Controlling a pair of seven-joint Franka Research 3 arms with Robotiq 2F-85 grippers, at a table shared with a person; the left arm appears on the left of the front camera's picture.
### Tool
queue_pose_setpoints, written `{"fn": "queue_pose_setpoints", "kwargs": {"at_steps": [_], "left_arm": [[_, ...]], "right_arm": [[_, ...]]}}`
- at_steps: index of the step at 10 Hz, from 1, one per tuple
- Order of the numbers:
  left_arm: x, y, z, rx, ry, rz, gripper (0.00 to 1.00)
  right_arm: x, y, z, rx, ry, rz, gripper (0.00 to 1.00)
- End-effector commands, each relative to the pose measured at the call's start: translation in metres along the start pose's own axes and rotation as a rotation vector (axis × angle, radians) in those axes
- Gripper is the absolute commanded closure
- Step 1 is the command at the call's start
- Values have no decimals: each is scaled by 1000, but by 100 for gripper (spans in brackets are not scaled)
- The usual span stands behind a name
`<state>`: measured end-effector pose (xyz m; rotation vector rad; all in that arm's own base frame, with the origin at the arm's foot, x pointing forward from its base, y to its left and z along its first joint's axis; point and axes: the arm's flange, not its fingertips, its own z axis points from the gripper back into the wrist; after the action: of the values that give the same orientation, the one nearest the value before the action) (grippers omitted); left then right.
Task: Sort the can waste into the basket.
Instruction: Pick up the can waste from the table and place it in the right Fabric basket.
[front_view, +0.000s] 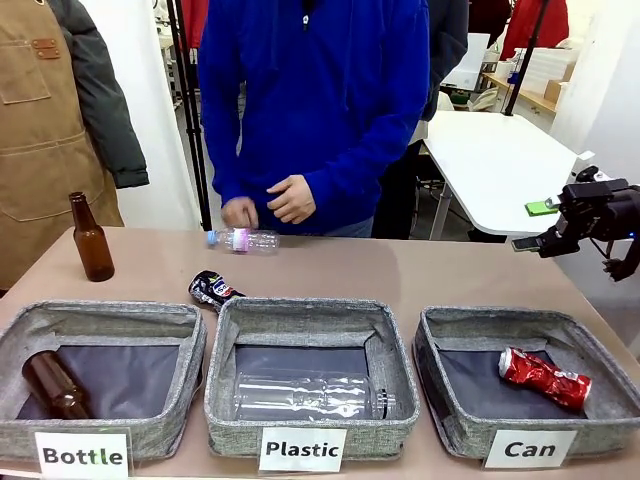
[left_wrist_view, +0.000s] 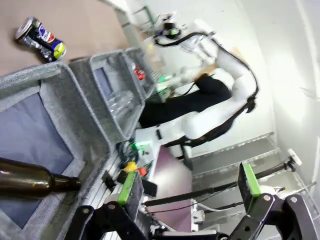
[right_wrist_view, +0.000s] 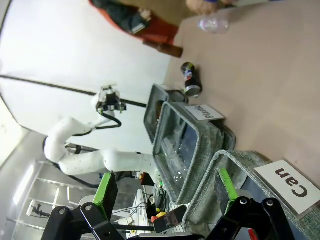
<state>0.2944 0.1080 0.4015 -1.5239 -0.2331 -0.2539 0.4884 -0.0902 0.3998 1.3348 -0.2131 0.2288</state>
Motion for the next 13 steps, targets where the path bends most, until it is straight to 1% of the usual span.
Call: {"fn": "queue_pose_setpoints", "kwargs": {"at_steps": [1, 2, 3, 4, 5, 6, 7, 10, 11, 12, 13], "left_arm": [[40, -29, -50, 220, 100, 16, 0], [59, -40, -75, 323, 117, 13, 0], [79, -49, -105, 473, 107, -6, 0], [92, -54, -130, 583, 110, -28, 0], [100, -58, -154, 716, 75, -57, 0], [105, -63, -175, 782, 38, -97, 0], [98, -66, -141, 585, 90, -85, 0], [98, -66, -141, 585, 90, -85, 0], [102, -66, -152, 620, 73, -88, 0], [118, -56, -166, 727, -78, -9, 0], [139, -47, -188, 790, -46, 23, 0]], "right_arm": [[-2, 4, 1, -3, 8, 4, 0], [-2, 4, 1, -3, 8, 4, 0], [-2, 4, 1, -3, 8, 4, 0], [-2, 4, 1, -3, 8, 4, 0], [-2, 4, 1, -3, 8, 4, 0], [-2, 4, 1, -3, 8, 4, 0], [-2, 4, 1, -3, 8, 4, 0], [-2, 4, 1, -3, 8, 4, 0], [-2, 4, 1, -3, 8, 4, 0], [-2, 4, 1, -3, 8, 4, 0], [-2, 4, 1, -3, 8, 4, 0]]}}
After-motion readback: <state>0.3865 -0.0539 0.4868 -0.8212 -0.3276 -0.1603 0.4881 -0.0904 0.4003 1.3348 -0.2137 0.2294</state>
